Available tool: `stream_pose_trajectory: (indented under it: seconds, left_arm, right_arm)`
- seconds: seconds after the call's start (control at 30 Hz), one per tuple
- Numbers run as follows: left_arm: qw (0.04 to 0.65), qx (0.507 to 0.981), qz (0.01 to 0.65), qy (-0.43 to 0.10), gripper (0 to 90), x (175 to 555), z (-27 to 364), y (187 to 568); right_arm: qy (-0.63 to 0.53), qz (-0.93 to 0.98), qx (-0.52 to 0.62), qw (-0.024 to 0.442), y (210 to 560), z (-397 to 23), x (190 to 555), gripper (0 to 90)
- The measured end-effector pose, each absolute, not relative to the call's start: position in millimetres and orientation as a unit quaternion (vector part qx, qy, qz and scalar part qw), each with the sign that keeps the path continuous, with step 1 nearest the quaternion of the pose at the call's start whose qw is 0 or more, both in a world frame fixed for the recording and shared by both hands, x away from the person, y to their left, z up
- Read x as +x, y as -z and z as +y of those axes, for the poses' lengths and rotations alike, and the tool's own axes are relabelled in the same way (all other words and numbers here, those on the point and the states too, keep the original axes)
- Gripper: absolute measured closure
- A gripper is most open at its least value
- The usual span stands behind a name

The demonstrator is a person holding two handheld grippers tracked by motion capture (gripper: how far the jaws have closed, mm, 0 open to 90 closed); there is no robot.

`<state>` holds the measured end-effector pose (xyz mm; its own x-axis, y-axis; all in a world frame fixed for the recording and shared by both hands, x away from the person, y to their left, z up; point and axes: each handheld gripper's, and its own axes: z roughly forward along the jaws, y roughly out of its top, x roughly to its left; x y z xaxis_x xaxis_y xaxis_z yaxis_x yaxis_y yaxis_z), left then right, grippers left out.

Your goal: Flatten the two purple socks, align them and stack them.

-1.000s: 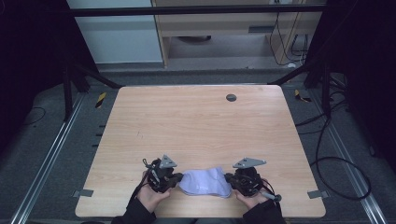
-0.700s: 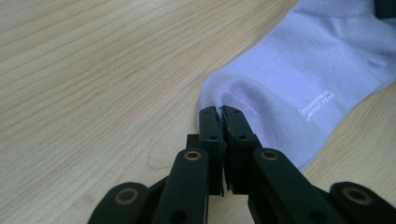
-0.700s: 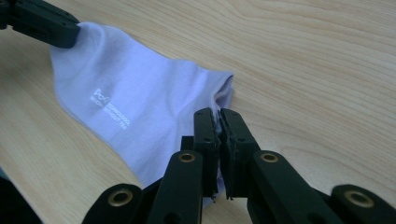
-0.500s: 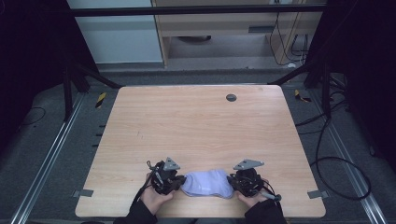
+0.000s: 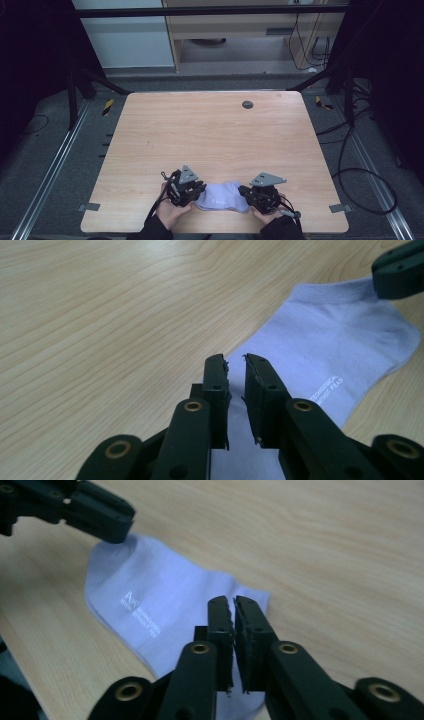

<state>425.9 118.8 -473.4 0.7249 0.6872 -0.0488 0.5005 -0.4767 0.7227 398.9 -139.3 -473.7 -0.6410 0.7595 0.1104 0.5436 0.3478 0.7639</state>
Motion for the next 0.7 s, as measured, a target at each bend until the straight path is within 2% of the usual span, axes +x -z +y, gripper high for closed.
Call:
stream_pose_trajectory:
  seconds: [0.23,0.47,0.57,0.7]
  left_arm:
    - [0.351,0.865,0.339,-0.117,82.8,422,114,487]
    - [0.358,0.862,0.337,-0.121,79.8,417,118,487]
    - [0.379,0.849,0.345,-0.129,73.6,419,126,478]
    - [0.403,0.826,0.366,-0.144,63.3,426,145,467]
  right_arm:
    - [-0.363,0.829,0.412,0.109,492,-136,402,90.0]
    - [-0.356,0.829,0.420,0.099,494,-140,405,89.4]
    - [-0.378,0.819,0.419,0.104,488,-144,405,85.2]
    - [-0.413,0.793,0.425,0.144,478,-158,408,72.6]
